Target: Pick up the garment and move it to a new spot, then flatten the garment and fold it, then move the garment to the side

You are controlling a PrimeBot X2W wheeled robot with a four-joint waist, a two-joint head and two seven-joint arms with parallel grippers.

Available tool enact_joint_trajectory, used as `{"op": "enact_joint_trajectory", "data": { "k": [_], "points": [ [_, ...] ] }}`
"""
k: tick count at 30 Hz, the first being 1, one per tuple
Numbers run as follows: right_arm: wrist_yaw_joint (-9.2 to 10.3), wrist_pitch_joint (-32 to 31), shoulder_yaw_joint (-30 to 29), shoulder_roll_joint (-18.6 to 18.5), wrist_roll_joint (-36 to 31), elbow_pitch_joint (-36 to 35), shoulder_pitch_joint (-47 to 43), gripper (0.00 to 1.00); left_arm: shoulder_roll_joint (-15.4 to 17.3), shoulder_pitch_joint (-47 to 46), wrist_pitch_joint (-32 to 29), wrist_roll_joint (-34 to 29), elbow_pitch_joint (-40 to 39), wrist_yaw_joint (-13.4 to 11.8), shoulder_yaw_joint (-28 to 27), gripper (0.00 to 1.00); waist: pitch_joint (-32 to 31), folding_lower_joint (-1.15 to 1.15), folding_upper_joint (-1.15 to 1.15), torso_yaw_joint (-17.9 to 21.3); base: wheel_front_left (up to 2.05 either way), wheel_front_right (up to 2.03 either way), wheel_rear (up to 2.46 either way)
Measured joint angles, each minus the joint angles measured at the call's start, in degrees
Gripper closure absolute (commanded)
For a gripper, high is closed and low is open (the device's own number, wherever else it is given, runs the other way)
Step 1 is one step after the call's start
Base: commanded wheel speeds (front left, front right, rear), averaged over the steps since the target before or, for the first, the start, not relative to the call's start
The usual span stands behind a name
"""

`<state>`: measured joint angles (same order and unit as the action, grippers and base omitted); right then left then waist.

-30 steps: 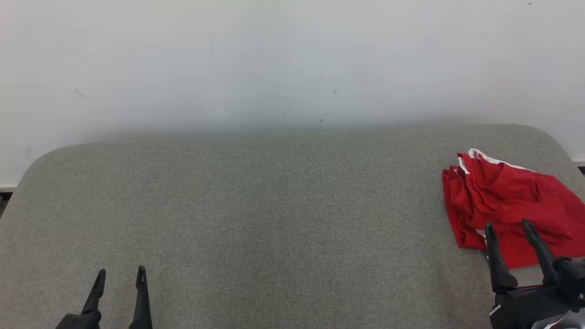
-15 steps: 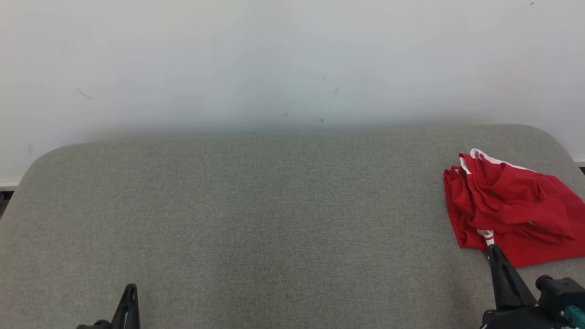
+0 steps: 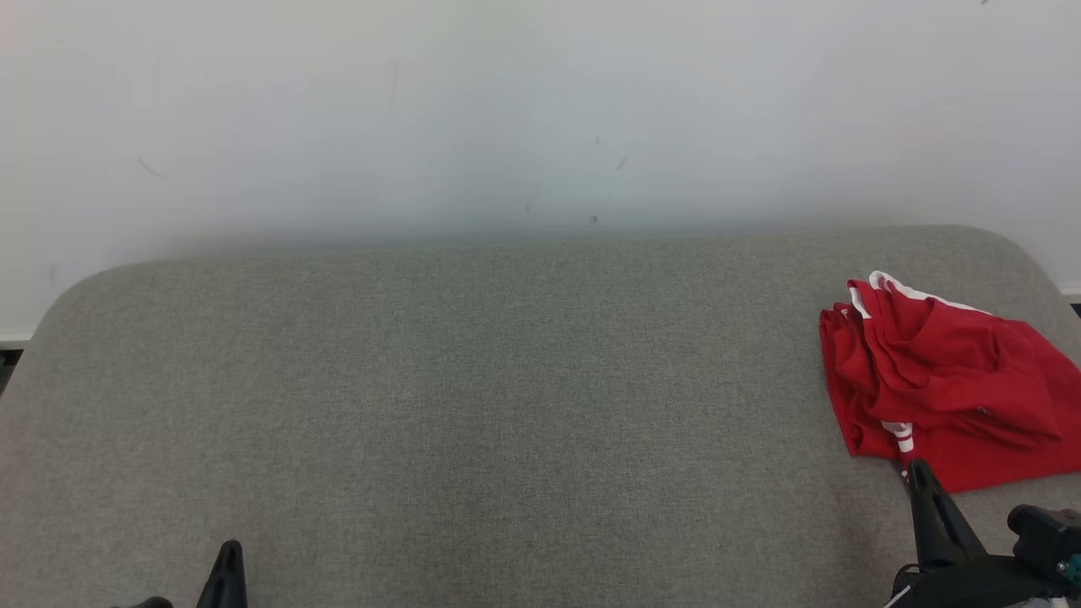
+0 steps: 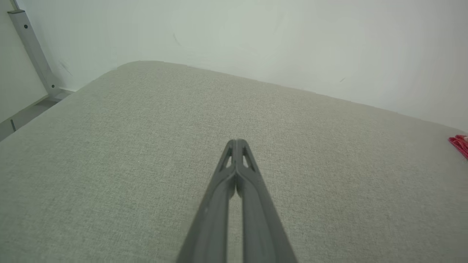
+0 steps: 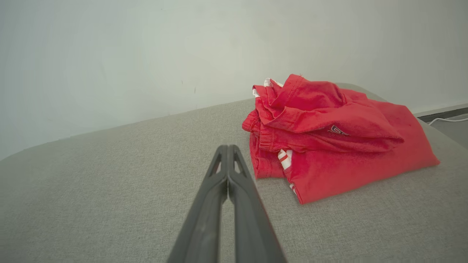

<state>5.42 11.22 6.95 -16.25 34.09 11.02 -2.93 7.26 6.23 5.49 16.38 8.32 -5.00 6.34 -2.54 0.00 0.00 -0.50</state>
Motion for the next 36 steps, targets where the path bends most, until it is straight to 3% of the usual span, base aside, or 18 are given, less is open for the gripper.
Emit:
{"op": "enact_joint_trajectory", "data": {
  "k": [36],
  "points": [
    [-5.00, -7.67, -6.19, 5.68, 23.77, 2.47, 2.94, 1.00, -1.92, -4.52, -5.32, 31.79, 3.54, 5.03, -4.63, 1.00, 1.09, 0.00, 0.00, 0.19, 0.00, 0.00, 0.00]
  ]
}}
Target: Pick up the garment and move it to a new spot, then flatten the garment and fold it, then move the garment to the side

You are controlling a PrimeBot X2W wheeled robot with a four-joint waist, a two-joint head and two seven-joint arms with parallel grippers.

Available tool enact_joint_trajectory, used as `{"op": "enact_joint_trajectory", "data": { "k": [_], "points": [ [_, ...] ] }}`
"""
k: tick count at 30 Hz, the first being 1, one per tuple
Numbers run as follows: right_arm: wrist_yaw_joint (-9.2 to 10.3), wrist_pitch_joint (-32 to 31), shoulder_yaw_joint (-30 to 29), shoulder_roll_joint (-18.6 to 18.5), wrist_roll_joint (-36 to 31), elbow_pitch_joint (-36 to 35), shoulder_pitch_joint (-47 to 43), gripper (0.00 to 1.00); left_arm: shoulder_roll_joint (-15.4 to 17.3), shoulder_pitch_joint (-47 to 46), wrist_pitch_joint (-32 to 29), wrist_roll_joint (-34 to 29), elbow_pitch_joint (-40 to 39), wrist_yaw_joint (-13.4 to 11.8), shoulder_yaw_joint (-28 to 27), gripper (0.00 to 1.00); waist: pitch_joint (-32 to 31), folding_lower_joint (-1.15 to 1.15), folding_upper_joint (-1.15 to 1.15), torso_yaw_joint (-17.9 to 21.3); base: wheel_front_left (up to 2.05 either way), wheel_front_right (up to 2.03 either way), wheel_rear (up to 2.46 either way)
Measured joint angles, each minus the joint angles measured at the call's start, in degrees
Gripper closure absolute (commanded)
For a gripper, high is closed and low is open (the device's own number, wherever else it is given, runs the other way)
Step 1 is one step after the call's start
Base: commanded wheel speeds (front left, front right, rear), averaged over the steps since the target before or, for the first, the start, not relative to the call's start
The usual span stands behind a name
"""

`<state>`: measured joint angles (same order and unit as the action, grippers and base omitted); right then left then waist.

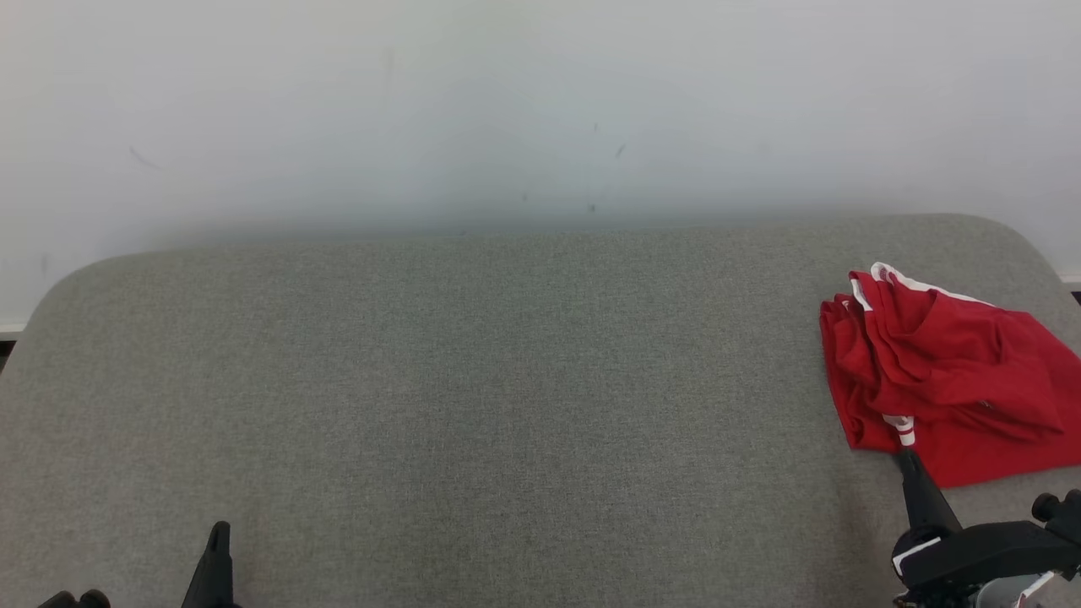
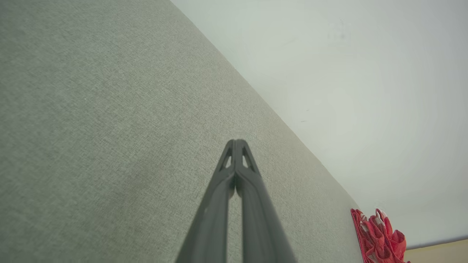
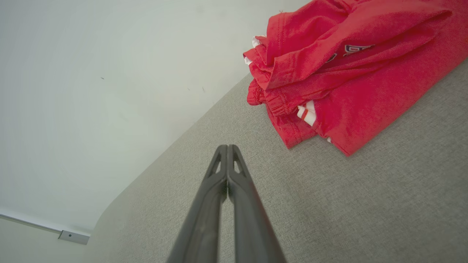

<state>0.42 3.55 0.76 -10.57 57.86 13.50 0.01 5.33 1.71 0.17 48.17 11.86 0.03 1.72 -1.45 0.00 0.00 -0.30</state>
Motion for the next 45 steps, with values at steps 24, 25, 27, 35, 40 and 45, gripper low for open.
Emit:
{"op": "enact_joint_trajectory", "data": {
  "k": [24, 25, 27, 35, 40, 45],
  "points": [
    [-3.47, -4.80, -4.10, 3.82, 16.41, 1.70, 2.03, 1.00, -1.57, -2.64, -3.23, 20.86, 2.35, 3.12, -3.31, 1.00, 0.76, 0.00, 0.00, 0.15, 0.00, 0.00, 0.00],
    [-3.55, -5.14, -4.25, 3.97, 17.08, 1.76, 2.09, 1.00, -1.60, -2.87, -3.47, 21.70, 2.48, 3.48, -3.44, 1.00, 0.79, 0.00, 0.00, 0.15, 0.00, 0.00, 0.00],
    [-3.98, -5.56, -4.56, 4.28, 18.20, 1.99, 2.54, 1.00, -1.64, -3.48, -3.68, 23.18, 2.59, 3.60, -3.75, 1.00, 0.85, 0.00, 0.00, 0.17, 0.00, 0.00, 0.00],
    [-5.05, -7.16, -5.95, 5.49, 23.86, 2.76, 3.13, 1.00, -2.01, -4.43, -4.69, 30.17, 3.68, 5.04, -4.89, 1.00, 1.10, 0.00, 0.00, 0.22, 0.00, 0.00, 0.00],
    [-5.79, -8.17, -6.71, 6.38, 27.19, 3.04, 3.49, 1.00, -2.29, -4.74, -5.36, 34.64, 4.10, 5.59, -5.54, 1.00, 1.26, 0.00, 0.00, 0.25, 0.00, 0.00, 0.00],
    [-6.58, -9.13, -7.61, 7.14, 30.50, 3.20, 4.30, 1.00, -2.74, -5.83, -6.05, 39.12, 4.53, 6.13, -6.38, 1.00, 1.42, 0.00, 0.00, 0.28, 0.00, 0.00, 0.00]
  ]
}}
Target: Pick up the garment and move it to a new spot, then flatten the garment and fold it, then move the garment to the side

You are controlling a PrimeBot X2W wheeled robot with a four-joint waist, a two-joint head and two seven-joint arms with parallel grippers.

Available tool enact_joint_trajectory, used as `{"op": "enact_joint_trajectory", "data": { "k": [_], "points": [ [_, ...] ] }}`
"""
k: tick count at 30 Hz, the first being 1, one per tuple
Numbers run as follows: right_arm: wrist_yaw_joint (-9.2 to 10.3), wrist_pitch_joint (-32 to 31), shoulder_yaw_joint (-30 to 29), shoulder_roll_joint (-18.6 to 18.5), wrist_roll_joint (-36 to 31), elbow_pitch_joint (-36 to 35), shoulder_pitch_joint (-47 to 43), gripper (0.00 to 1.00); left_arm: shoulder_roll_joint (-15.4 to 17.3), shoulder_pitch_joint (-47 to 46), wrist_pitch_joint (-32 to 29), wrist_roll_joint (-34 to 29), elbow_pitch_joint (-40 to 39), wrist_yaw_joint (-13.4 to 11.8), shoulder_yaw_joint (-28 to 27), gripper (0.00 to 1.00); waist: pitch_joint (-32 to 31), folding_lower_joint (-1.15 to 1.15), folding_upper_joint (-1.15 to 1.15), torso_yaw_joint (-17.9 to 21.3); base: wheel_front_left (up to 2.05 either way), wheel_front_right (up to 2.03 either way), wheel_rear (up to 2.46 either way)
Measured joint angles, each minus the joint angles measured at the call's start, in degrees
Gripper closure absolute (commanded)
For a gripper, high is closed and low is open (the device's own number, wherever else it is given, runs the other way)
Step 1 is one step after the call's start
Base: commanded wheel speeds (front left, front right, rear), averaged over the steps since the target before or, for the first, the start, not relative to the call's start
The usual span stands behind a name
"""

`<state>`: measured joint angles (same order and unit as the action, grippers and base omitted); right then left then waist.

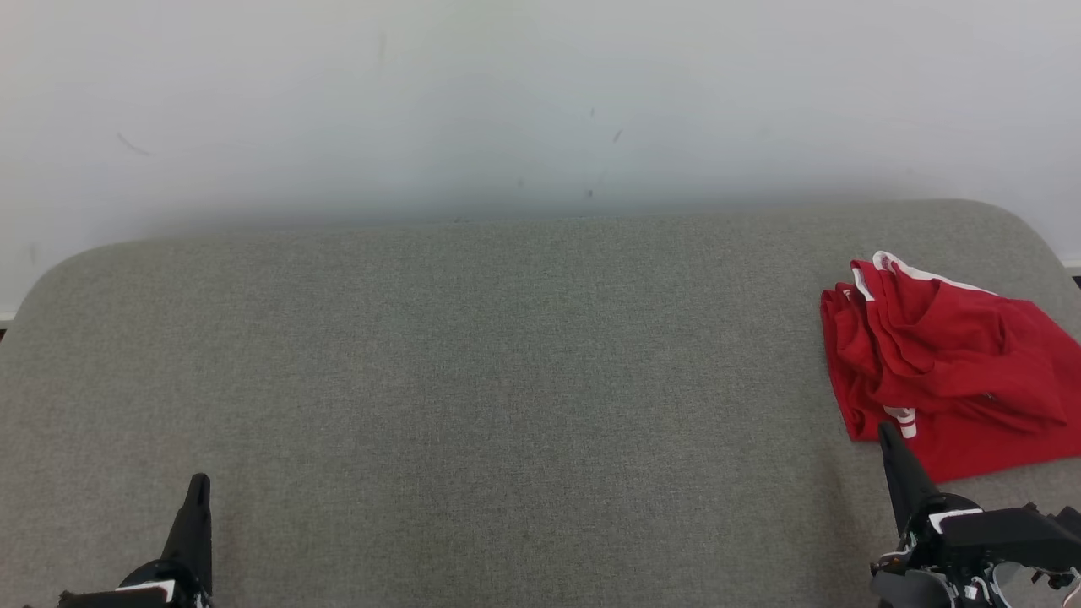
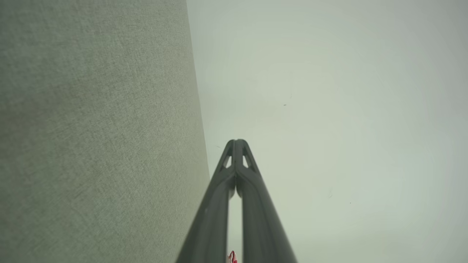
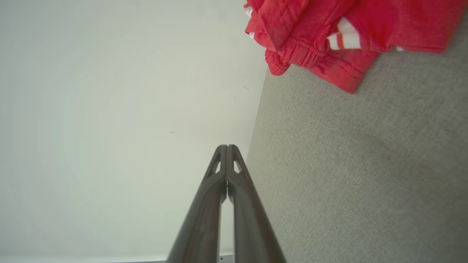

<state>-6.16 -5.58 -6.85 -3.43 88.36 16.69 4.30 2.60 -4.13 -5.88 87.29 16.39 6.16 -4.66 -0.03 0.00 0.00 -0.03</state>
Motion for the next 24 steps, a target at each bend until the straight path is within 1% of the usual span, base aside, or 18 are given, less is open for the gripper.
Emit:
{"op": "enact_joint_trajectory", "data": {
  "k": [5, 24],
  "points": [
    [-0.68, -1.00, -0.73, 0.73, 3.04, 0.29, 0.06, 1.00, -0.33, -0.20, -0.63, 3.83, 0.71, 0.94, -0.48, 1.00, 0.13, 0.00, 0.00, 0.02, 0.00, 0.00, 0.00],
    [-0.73, -0.99, -0.75, 0.85, 3.38, 0.31, 0.83, 1.00, -0.36, -0.91, -0.63, 4.02, 0.76, 0.94, -0.51, 1.00, 0.13, 0.00, 0.00, 0.03, 0.00, 0.00, 0.00]
  ]
}}
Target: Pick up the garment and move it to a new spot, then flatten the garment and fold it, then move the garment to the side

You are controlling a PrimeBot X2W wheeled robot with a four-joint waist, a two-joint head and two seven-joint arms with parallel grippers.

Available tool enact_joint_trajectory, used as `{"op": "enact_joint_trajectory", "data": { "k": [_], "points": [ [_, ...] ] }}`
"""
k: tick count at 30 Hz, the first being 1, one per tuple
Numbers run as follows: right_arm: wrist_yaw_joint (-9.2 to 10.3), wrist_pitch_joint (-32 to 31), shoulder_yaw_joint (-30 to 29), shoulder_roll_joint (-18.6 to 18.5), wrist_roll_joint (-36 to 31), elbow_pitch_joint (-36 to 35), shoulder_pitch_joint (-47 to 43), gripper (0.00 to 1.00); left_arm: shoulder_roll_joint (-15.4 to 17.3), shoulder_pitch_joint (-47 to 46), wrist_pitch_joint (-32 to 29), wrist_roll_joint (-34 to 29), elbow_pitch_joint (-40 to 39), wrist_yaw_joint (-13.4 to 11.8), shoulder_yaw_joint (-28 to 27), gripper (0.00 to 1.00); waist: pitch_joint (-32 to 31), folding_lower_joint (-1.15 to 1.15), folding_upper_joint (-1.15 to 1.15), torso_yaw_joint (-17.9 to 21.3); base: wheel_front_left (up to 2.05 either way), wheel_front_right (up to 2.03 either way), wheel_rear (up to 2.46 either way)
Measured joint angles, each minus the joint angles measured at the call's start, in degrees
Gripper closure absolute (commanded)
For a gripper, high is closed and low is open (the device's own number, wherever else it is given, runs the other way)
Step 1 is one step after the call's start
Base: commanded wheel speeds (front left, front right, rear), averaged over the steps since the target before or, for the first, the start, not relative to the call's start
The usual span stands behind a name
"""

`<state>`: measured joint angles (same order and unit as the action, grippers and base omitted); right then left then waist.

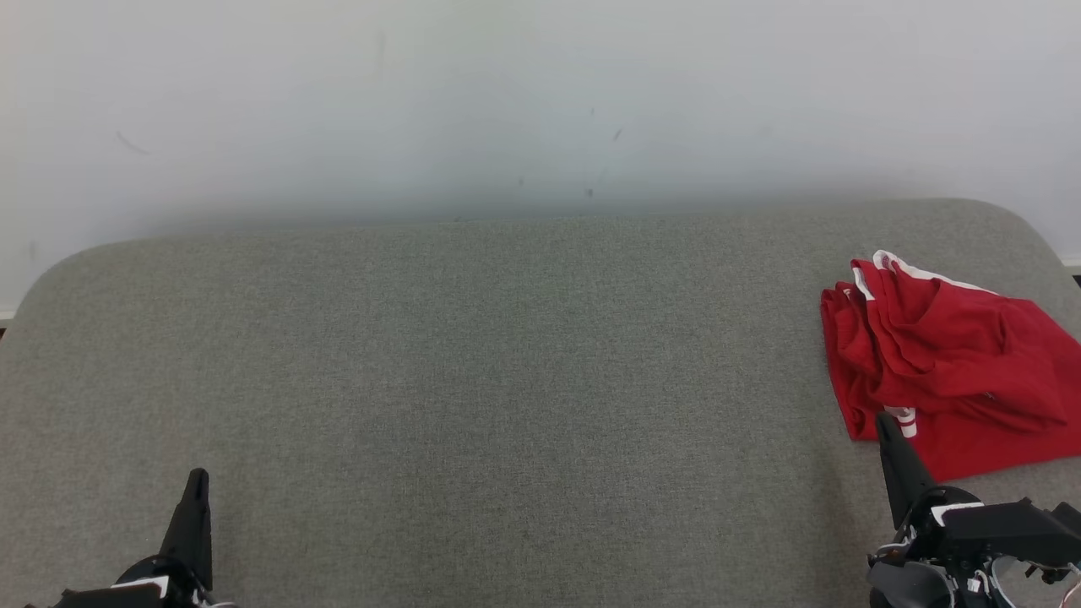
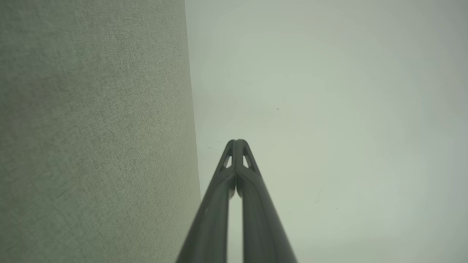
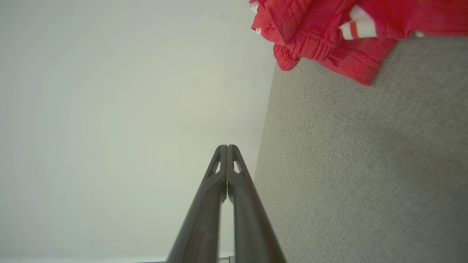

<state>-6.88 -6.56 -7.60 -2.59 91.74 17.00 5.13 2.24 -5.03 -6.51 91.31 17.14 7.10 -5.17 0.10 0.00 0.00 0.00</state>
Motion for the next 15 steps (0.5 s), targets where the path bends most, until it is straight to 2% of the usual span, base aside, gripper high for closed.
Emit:
{"op": "enact_joint_trajectory", "data": {
  "k": [15],
  "points": [
    [-0.01, 0.00, 0.01, 0.00, 0.01, 0.00, 0.01, 1.00, 0.00, 0.00, 0.00, 0.00, 0.00, 0.00, 0.00, 1.00, 0.00, 0.00, 0.00, 0.00, 0.00, 0.00, 0.00]
  ]
}}
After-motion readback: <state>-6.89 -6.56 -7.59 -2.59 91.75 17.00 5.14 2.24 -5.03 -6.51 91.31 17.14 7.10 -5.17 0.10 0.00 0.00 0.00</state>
